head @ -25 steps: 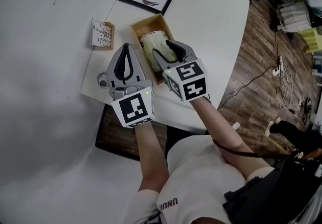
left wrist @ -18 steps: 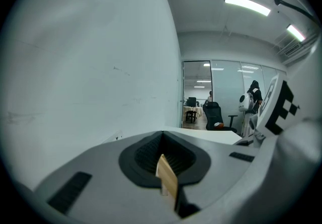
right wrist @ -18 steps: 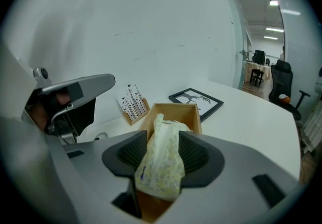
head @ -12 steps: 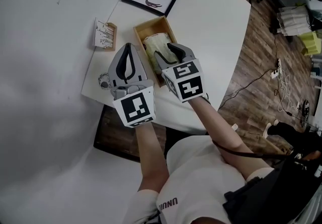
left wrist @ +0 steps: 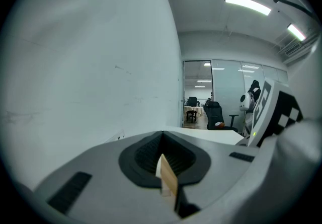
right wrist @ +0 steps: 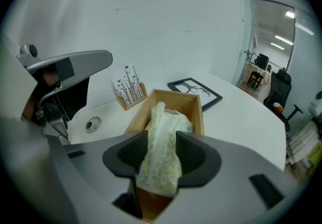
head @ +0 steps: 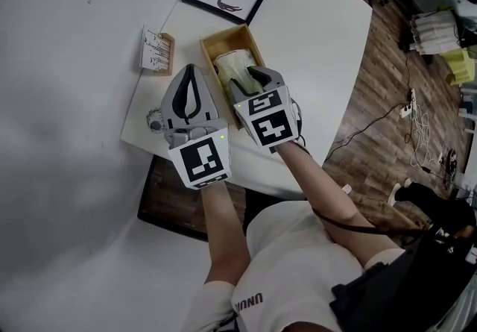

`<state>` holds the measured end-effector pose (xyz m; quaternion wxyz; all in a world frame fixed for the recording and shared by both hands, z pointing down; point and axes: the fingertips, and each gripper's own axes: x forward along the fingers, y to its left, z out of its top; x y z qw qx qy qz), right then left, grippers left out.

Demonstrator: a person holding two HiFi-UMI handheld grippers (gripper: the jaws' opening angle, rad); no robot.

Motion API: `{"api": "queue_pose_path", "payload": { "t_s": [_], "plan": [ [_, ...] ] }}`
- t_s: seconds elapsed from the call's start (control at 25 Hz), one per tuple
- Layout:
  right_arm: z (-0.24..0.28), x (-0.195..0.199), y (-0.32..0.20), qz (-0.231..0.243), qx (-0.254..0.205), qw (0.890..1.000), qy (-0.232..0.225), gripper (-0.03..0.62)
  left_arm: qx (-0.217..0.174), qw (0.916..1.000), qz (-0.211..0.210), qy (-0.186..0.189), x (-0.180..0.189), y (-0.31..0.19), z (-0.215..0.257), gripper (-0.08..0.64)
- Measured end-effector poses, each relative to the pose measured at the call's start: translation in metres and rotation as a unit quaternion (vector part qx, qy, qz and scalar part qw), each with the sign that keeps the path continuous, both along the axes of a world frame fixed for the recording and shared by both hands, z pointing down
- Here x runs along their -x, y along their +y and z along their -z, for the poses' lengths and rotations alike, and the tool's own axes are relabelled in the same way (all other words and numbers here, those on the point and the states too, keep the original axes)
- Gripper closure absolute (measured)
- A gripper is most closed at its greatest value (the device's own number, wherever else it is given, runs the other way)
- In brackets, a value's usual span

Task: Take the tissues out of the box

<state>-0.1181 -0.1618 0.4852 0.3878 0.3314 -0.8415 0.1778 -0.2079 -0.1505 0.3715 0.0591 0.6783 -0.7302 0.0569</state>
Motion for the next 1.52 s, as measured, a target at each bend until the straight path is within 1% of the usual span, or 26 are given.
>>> {"api": "queue_pose_path", "payload": {
  "t_s": [0.16, 0.28, 0.52, 0.72, 0.92, 1.08, 1.28, 1.44, 1.52],
  "plan": [
    [-0.004, -0.003, 0.000, 0.000, 0.003, 1.000, 0.022, 0.442, -0.003, 1.0000, 0.006, 0.006, 0.002, 0.001, 0.001, 0.548],
    [-0.006, -0.004, 0.000, 0.001, 0.005, 0.999, 0.033, 0.463, 0.002, 1.0000, 0.000, -0.004, 0.002, 0.002, -0.001, 0.548],
    [-0.008, -0.004, 0.002, 0.002, 0.012, 0.999, 0.037, 0.506, -0.003, 1.0000, 0.005, 0.003, 0.003, 0.002, 0.001, 0.548],
    [-0.007, -0.002, 0.002, 0.006, 0.005, 0.999, 0.039, 0.528, 0.002, 1.0000, 0.002, -0.004, 0.003, 0.003, -0.001, 0.548],
    [-0.005, -0.003, 0.003, 0.011, 0.006, 0.999, 0.033, 0.548, 0.004, 1.0000, -0.001, -0.006, -0.001, 0.003, -0.001, 0.548],
    [-0.004, -0.003, 0.005, 0.005, 0.011, 1.000, 0.020, 0.561, -0.005, 1.0000, 0.005, 0.000, -0.001, 0.003, 0.004, 0.548],
    [0.001, -0.003, 0.006, 0.002, 0.008, 1.000, 0.008, 0.568, -0.002, 0.9999, 0.007, -0.011, -0.001, 0.008, 0.006, 0.548],
    [0.009, -0.004, 0.005, -0.001, 0.002, 1.000, 0.000, 0.569, -0.012, 0.9997, 0.021, 0.005, 0.001, 0.010, 0.010, 0.548],
    [0.012, -0.004, 0.004, -0.002, 0.000, 1.000, -0.003, 0.569, -0.011, 0.9997, 0.024, 0.003, 0.001, 0.012, 0.010, 0.548]
  ]
}}
